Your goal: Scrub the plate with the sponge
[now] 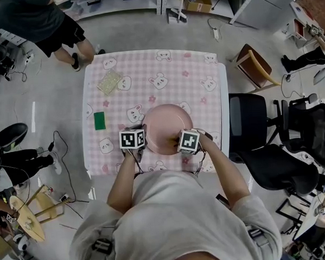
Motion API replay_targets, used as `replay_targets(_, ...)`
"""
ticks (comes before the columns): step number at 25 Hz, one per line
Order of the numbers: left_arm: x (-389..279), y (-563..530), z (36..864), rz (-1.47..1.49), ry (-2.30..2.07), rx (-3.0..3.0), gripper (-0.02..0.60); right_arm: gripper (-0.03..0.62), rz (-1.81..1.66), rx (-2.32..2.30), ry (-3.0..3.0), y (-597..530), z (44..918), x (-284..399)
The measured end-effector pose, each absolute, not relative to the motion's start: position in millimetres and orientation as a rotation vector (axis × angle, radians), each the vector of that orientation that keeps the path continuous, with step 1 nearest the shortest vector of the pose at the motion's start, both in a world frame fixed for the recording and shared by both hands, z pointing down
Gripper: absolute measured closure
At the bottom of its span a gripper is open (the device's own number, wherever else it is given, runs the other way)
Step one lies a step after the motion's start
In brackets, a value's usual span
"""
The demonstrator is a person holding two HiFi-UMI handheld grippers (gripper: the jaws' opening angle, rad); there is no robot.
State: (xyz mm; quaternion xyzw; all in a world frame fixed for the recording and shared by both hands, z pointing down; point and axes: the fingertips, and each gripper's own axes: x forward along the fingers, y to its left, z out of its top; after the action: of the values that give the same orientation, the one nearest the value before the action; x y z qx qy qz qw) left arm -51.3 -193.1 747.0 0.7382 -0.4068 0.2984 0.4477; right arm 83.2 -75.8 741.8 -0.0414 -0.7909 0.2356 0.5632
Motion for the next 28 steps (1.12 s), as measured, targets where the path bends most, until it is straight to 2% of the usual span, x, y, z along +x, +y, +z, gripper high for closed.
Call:
replay_targets(13,-49,-193,745,0.742,-1.002,1.827,0.552,0.526,0.57,0.099,-1.841,-127,740,114)
replay_targets(22,-52,-200,736,0.809,-1.104,1.853,0.543,0.529,0.601,0.546,-2.022,-201,725,105)
replay_targets(26,-66,-211,703,0.741,-1.25,1.862,0.489,0.53,0.62,0.665,-2.206,-212,685,96)
replay_targets(28,-67,-216,682,0.686,-1.302,1.881,0.488,0.53,0.655,0.727,-2.317,-215,663,95)
